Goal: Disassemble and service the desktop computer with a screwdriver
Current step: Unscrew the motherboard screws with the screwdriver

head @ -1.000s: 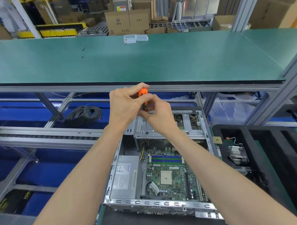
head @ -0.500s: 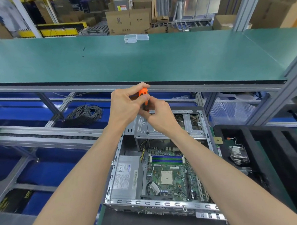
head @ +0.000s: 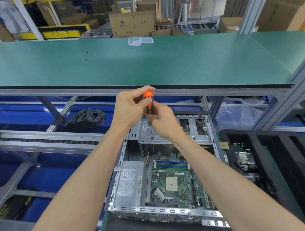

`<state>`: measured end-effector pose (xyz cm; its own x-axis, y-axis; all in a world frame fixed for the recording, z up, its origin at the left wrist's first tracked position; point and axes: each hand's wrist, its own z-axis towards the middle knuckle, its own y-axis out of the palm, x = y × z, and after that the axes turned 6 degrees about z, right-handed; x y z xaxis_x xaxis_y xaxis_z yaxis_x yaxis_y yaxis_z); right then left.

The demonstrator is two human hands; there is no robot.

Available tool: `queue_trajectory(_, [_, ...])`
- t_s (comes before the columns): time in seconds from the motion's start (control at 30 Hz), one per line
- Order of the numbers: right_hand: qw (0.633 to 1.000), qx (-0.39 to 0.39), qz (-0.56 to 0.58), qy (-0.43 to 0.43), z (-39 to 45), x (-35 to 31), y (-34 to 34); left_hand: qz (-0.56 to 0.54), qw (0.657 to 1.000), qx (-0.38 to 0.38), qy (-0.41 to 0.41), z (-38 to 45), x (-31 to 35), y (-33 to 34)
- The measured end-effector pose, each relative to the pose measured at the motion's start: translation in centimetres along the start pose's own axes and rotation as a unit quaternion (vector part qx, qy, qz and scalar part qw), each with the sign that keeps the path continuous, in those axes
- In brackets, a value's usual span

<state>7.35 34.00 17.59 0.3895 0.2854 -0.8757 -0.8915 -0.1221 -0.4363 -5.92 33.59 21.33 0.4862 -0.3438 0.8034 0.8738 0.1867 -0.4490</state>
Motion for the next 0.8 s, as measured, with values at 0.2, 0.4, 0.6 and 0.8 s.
queue_trajectory(0.2, [0.995,0.101,0.02,-0.01,-0.19,0.33,0.47,0.017,0.999,0.039,-0.032,-0.13,0.2,0.35])
queue_trajectory(0.4, [0.998,0.065,0.011,-0.016,-0.25,0.37,0.08,0.013,1.0,0.0,-0.01,-0.1,0.24,0.18])
queue_trajectory(0.6, [1.0,0.007,0.005,0.001,-0.27,-0.14,-0.5,-0.003,0.999,-0.044,0.004,0.42,0.42,-0.12])
queue_trajectory(0.8, [0.996,0.086,0.018,0.005,-0.09,-0.2,0.1,0.044,0.999,0.014,0.017,0.36,0.16,0.46])
